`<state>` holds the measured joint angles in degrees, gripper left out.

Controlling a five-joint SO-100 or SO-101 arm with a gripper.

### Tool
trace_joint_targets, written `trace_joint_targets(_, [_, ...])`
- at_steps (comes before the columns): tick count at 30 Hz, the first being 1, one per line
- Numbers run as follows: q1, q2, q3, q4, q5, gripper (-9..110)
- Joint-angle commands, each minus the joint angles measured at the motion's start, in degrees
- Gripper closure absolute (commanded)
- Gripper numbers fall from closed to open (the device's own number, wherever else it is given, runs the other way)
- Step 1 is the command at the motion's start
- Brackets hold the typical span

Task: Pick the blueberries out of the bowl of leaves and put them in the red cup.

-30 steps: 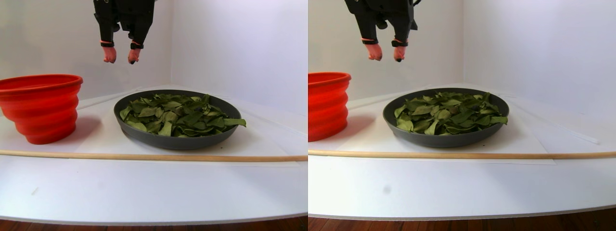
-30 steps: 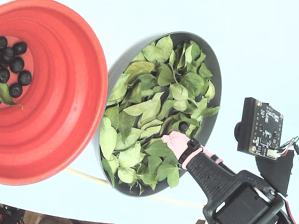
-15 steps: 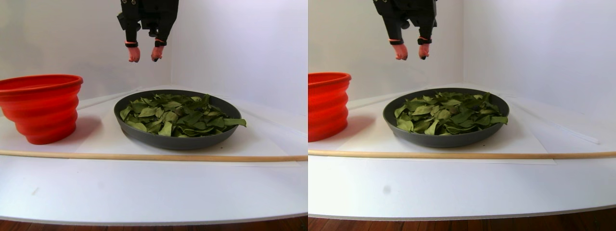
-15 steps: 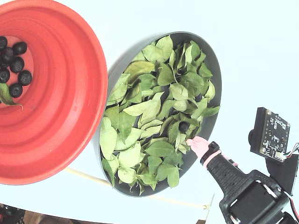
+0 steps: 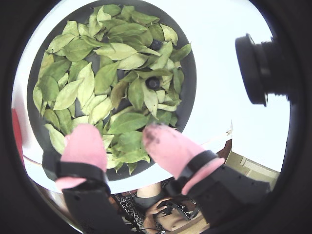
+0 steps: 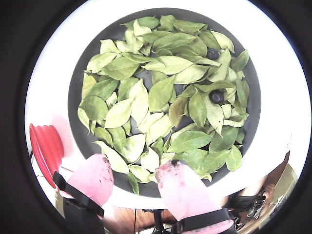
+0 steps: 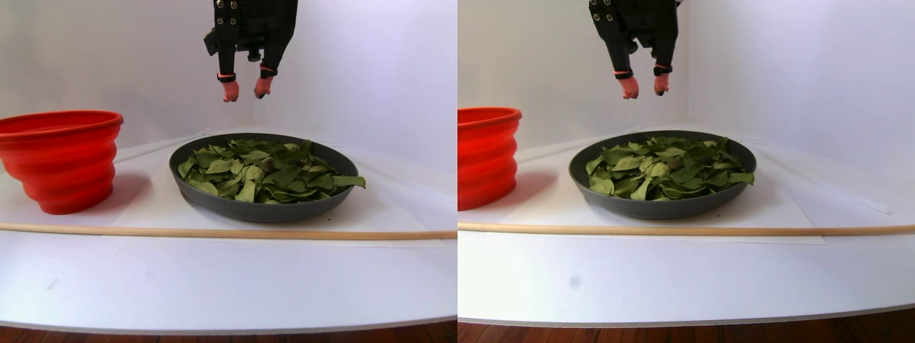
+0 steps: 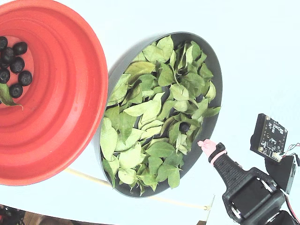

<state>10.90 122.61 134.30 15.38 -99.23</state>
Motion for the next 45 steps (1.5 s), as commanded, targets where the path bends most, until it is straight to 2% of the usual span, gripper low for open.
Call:
trace_joint_targets(1, [2.02,-0.62,-3.78,-2.20,-0.62,85])
trace_joint_targets(45, [11.60,-31.46,-17.31,-19.60,-0.18,85])
